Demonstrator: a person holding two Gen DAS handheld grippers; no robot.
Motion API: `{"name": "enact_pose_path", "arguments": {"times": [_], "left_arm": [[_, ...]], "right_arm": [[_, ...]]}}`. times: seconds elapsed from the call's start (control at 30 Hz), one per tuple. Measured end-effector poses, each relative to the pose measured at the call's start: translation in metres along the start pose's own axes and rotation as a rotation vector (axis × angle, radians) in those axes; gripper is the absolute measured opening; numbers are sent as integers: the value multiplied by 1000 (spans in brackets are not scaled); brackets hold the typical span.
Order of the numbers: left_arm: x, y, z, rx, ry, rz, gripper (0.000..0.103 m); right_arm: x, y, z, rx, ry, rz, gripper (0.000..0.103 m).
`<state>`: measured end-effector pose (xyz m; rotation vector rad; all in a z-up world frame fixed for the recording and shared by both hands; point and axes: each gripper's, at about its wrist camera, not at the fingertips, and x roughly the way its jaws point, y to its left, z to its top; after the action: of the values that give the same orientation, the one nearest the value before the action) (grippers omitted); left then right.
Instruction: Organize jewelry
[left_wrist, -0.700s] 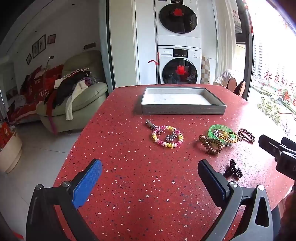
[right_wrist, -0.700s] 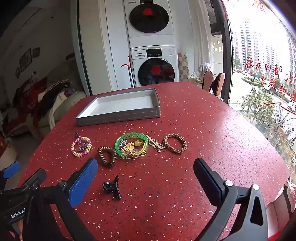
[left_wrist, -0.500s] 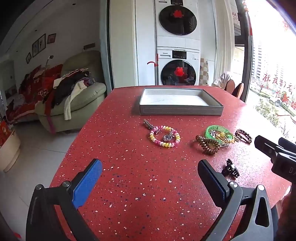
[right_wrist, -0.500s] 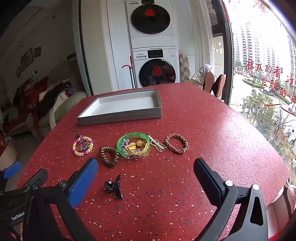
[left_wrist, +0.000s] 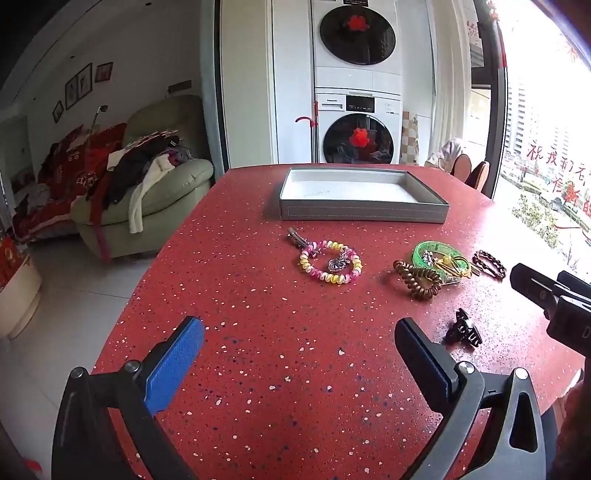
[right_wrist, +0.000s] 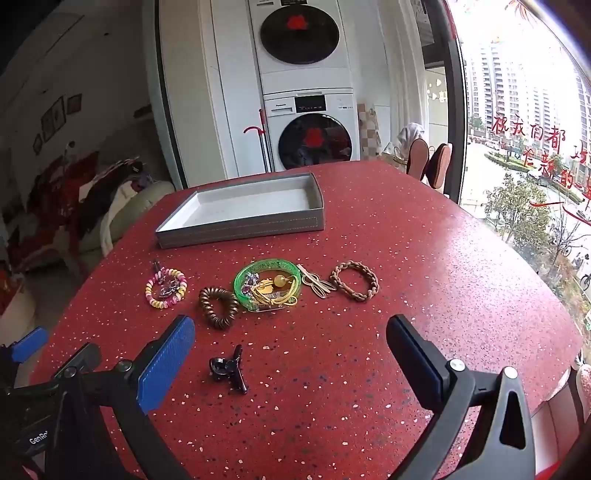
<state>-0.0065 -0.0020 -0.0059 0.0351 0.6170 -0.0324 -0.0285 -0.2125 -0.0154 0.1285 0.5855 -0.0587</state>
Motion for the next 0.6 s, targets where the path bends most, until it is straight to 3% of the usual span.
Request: {"name": "enact_pose_path", "arguments": {"times": [0.6], "left_arm": [[1,0,-1,-6,1,0,103]], "right_arm": [[0,0,-1,-6,-3,9,103]]}}
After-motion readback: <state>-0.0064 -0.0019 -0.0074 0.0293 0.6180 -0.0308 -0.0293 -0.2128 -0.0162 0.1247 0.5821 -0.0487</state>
